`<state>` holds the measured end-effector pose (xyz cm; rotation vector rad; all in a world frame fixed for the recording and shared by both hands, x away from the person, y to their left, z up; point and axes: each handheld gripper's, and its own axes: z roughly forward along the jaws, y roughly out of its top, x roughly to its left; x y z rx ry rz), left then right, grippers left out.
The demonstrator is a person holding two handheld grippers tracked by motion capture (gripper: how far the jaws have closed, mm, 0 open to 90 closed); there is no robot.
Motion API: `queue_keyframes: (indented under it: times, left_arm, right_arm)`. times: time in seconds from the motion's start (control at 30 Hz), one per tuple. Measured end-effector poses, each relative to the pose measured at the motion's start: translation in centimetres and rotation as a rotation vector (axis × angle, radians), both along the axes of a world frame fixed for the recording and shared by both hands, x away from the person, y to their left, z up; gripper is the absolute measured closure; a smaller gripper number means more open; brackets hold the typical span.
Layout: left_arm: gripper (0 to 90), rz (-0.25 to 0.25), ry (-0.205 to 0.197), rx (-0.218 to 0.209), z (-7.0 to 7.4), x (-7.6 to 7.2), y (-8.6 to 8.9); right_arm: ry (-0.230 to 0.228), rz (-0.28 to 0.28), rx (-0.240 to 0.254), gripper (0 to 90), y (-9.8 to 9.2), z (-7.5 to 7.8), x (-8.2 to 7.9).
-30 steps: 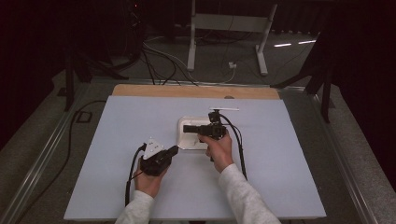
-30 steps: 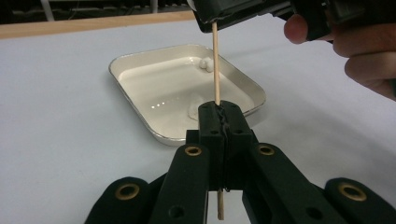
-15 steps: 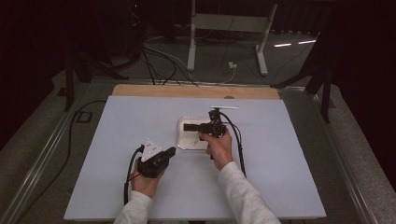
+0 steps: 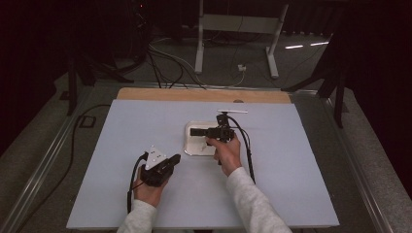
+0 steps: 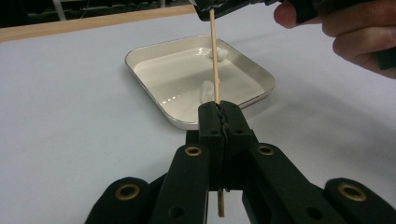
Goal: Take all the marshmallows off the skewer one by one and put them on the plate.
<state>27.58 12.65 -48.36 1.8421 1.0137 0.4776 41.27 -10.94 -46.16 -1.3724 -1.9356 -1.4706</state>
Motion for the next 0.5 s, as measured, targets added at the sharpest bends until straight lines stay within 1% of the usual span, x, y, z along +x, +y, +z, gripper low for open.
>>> queue_keyframes:
  times: [0.17,0.27,0.4,0.43,0.47,0.5]
  left_arm:
    - [90.0,-0.005,-0.008,0.005,0.1,-0.1,-0.06]
    - [90.0,-0.008,-0.004,0.007,0.04,-0.11,-0.04]
    - [90.0,-0.008,-0.009,0.009,0.16,-0.16,0.0]
    - [90.0,-0.007,-0.01,0.014,0.21,-0.18,0.0]
    - [90.0,-0.012,-0.012,0.017,0.2,-0.2,0.04]
    - [90.0,-0.011,-0.013,0.017,0.25,-0.2,0.11]
  right_arm:
    - [0.003,-0.004,-0.003,81.8,-0.33,0.14,0.19]
    - [0.006,-0.011,-0.008,81.8,-0.5,0.12,0.21]
    - [-0.001,-0.022,-0.005,82.1,-0.57,0.14,0.29]
    - [-0.021,-0.036,-0.015,82.1,-0.58,0.25,0.14]
    - [-0.032,-0.035,-0.023,82.1,-0.51,0.36,0.09]
    - [-0.012,-0.034,-0.009,82.1,-0.62,0.29,0.28]
